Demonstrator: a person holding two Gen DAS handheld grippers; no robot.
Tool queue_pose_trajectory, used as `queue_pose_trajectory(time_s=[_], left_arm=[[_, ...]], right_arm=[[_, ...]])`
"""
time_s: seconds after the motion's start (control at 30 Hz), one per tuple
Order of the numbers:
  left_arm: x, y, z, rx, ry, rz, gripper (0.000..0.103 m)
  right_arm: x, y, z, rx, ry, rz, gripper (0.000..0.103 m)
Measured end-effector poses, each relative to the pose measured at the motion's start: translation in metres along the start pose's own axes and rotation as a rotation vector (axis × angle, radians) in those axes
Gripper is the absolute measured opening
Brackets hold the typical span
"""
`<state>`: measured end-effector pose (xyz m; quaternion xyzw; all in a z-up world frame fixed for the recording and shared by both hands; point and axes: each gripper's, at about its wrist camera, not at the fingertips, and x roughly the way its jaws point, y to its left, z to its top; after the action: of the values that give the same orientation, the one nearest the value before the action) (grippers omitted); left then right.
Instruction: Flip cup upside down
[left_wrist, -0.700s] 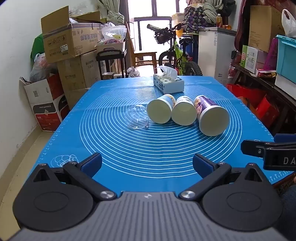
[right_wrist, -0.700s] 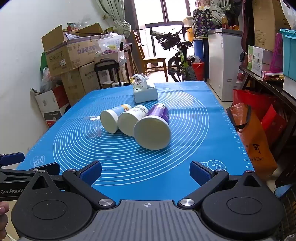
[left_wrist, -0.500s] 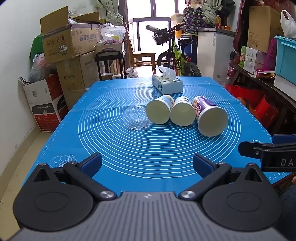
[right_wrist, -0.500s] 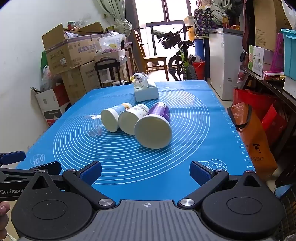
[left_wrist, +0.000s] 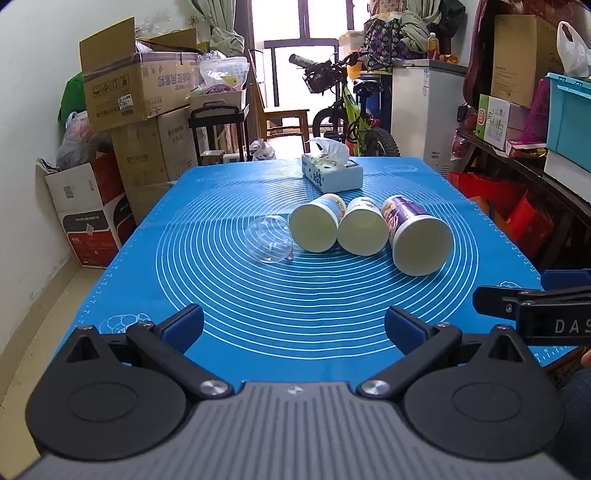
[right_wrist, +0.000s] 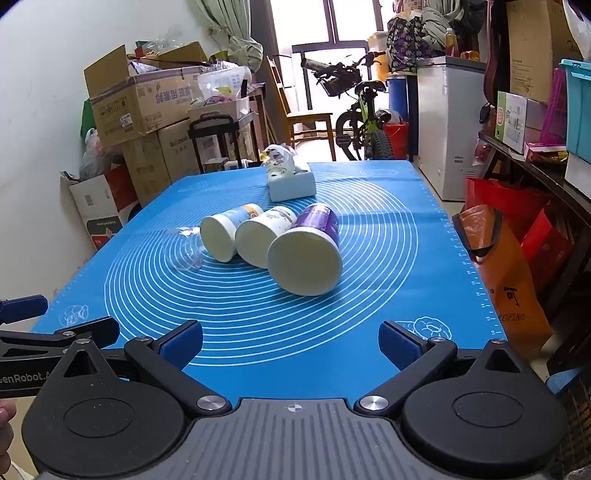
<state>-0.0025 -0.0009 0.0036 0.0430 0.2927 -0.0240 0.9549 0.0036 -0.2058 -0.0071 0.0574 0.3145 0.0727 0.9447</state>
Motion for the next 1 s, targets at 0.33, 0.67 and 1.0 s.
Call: queue_pose_trajectory(time_s=[0.33,0.67,1.0], left_arm=[[0.001,-0.001,-0.003,0.004,0.001,0.006,0.103],[0.002,0.001,-0.003,-0.002,0.005,0.009,0.103],[0.002,0.001,-0.003,-0.001,0.004,0.007,0.103]], right_arm=[[0.003,0.000,-0.002,-0.002,0.000,0.001,0.100],[-0.002,0.003,-0.002,-0.018,-0.001,-0.005,0.100],[-0.004,0.005,-0.001,-0.027,0.003,-0.006,0.100]])
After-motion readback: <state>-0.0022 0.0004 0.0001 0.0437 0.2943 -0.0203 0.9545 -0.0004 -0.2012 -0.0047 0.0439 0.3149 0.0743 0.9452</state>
